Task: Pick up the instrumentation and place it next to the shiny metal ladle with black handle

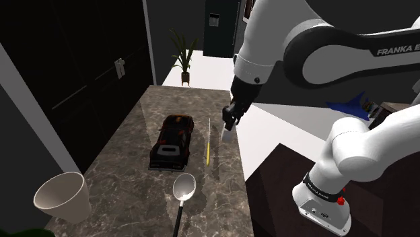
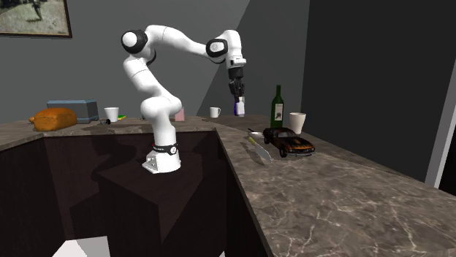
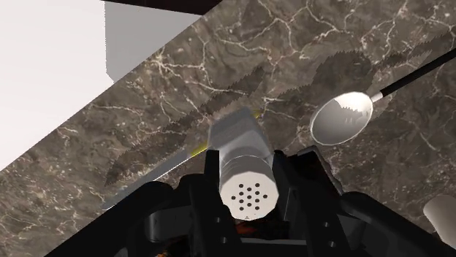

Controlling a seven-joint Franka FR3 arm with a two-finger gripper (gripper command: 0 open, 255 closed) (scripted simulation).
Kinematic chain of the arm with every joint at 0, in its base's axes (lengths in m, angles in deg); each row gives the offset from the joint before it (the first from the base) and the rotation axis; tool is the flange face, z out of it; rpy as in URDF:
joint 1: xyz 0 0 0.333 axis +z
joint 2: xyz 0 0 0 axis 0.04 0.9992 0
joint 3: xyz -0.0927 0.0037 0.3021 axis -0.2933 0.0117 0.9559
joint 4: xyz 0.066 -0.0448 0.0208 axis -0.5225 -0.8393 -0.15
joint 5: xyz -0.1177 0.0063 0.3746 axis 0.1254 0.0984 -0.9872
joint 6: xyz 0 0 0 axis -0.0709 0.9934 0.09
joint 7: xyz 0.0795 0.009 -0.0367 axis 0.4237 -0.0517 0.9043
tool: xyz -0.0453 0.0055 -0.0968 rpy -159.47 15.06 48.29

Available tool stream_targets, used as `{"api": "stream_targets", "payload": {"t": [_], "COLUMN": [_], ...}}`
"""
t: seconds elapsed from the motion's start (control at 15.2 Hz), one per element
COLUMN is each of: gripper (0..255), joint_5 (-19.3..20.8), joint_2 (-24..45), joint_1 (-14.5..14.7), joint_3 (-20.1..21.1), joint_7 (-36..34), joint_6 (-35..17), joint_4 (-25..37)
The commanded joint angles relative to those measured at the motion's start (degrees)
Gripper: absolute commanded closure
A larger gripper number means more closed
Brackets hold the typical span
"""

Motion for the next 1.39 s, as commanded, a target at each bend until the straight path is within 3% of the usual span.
{"api": "stream_targets", "payload": {"t": [0.0, 0.73, 1.32], "gripper": [255, 255, 255], "joint_5": [-1.2, -5.8, -5.0], "joint_2": [-0.2, 2.7, 11.0], "joint_1": [1.2, 4.9, 3.1], "joint_3": [2.5, 16.4, 30.7], "joint_7": [-3.0, -18.9, -33.4], "joint_6": [0.4, 2.4, 3.1], "joint_4": [0.3, 6.9, 17.8]}}
